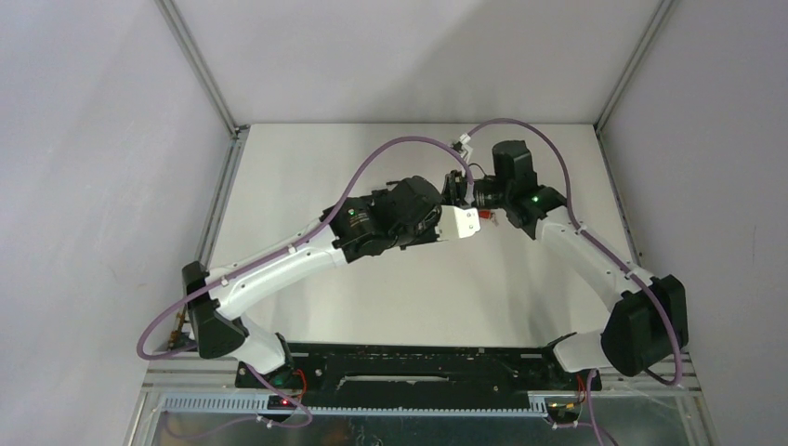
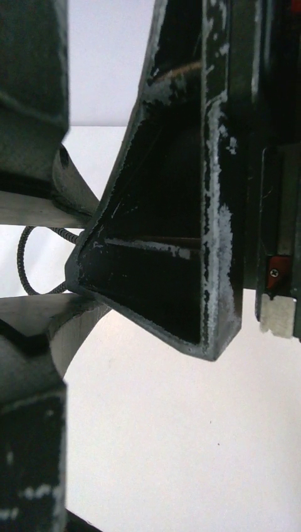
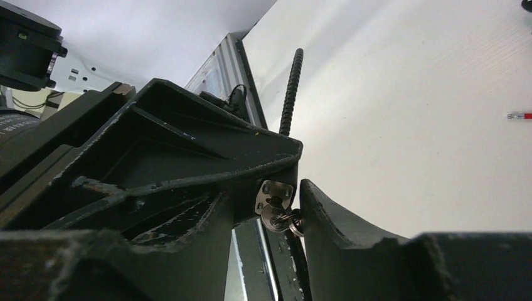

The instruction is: Unlock with the key

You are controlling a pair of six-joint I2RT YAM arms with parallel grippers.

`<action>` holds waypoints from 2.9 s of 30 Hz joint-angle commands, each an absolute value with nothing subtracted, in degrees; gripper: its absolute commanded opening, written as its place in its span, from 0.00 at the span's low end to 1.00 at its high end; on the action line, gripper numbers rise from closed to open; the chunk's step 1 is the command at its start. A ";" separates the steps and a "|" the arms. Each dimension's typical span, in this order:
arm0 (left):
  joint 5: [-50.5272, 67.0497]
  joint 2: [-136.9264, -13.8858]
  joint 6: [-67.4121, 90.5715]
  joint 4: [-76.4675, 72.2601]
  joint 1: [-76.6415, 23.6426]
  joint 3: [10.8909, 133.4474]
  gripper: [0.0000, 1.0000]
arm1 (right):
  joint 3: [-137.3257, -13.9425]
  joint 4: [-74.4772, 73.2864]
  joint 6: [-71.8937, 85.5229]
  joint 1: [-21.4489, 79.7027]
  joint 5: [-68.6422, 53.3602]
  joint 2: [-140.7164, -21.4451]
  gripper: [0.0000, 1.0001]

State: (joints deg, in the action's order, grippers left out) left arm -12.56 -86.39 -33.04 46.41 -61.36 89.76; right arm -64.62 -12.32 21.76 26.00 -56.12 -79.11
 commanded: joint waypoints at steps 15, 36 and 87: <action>-16.83 -86.31 -33.31 37.66 -62.01 91.42 0.07 | -66.03 -7.35 25.56 22.63 -61.36 -83.47 0.00; 4.44 -84.11 -40.07 42.51 -53.44 92.33 0.94 | -62.75 -6.78 21.74 14.95 -71.87 -77.68 0.00; -2.99 -89.57 -48.06 40.17 -56.45 94.12 0.41 | -60.64 -4.79 22.85 12.24 -71.54 -79.58 0.00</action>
State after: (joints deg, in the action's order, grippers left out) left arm -3.05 -90.39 -45.78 39.90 -56.38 90.78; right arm -60.62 -6.13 23.33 12.38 -70.78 -79.70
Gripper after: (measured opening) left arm 0.257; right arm 0.228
